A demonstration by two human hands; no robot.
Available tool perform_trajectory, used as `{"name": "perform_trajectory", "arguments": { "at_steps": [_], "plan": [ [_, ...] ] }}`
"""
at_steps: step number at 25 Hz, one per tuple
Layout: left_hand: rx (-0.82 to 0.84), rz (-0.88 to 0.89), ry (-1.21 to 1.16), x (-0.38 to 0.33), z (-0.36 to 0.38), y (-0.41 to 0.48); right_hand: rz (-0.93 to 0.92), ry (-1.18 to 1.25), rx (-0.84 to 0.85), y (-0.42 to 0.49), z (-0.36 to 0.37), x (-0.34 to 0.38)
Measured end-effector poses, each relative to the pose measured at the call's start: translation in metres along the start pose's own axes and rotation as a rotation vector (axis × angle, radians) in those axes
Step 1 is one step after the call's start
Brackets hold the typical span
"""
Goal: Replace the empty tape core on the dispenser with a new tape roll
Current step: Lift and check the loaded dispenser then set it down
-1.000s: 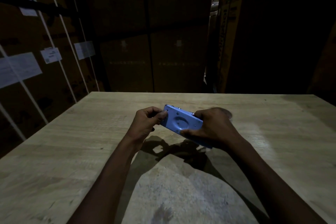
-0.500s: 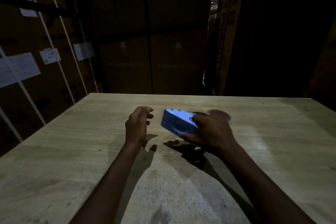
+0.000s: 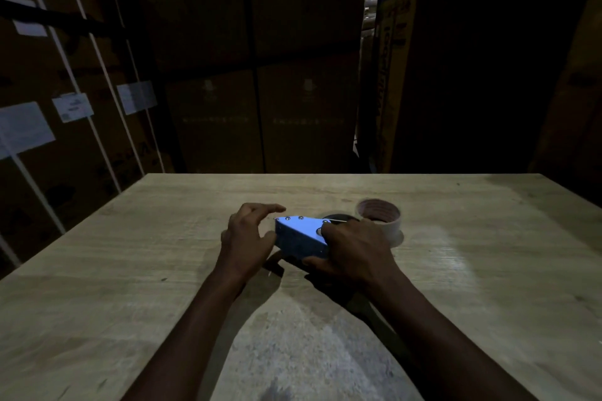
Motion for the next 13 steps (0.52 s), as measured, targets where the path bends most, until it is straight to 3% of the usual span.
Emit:
{"name": "perform_trajectory", "arguments": {
  "at_steps": [2,7,13],
  "plan": [
    [0.035,0.015,0.057,0.0,0.002,-0.001,-0.009,0.002,0.02,-0.001,0.001,0.0],
    [0.013,-0.08,-0.135,0.003,-0.003,0.001,0.0,0.022,-0.023,-0.001,-0.003,-0.001],
    [0.234,-0.196,-0.384,0.012,0.009,0.003,0.034,0.056,-0.08,-0.002,-0.011,-0.004]
  ]
}}
Point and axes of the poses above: each hand's wrist, its own y-axis towards the middle knuckle, its own z-axis out of the palm, x = y × z, the point moved 7 cm from there along y, towards the middle knuckle, and after that the axes turned 4 degrees about -z, right-handed, at the moved point
